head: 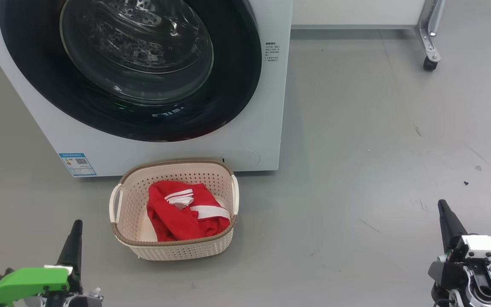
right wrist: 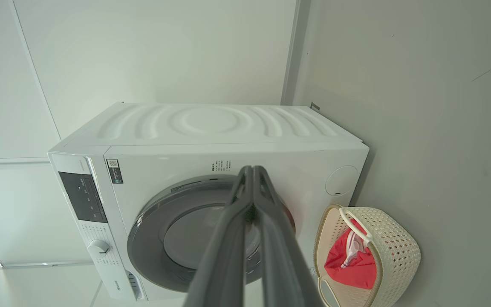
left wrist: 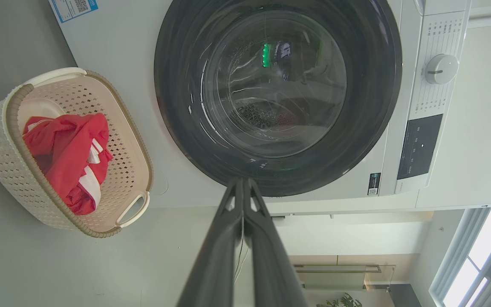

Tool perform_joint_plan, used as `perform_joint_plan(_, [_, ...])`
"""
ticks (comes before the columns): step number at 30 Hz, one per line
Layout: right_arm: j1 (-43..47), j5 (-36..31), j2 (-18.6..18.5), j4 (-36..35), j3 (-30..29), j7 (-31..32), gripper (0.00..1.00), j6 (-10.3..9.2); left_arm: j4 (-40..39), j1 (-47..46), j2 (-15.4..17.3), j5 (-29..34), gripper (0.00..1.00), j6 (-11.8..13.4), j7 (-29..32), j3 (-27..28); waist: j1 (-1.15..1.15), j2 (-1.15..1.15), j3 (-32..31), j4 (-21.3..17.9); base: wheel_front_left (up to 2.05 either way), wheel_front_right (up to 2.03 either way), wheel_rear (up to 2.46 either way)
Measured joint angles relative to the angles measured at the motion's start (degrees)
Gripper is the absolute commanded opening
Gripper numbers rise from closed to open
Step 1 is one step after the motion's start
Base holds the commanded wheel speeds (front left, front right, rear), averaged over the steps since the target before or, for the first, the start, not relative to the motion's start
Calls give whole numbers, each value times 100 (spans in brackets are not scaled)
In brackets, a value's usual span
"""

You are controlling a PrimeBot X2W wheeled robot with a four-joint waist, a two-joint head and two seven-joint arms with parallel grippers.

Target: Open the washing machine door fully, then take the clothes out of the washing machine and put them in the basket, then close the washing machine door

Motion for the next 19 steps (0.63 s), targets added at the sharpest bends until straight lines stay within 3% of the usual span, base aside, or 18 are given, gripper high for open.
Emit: perform_joint_plan(19, [0,0,1,-3,2,0,0,0,-3,0,0,0,0,0,0,8,0,0,0,0,0,0,0])
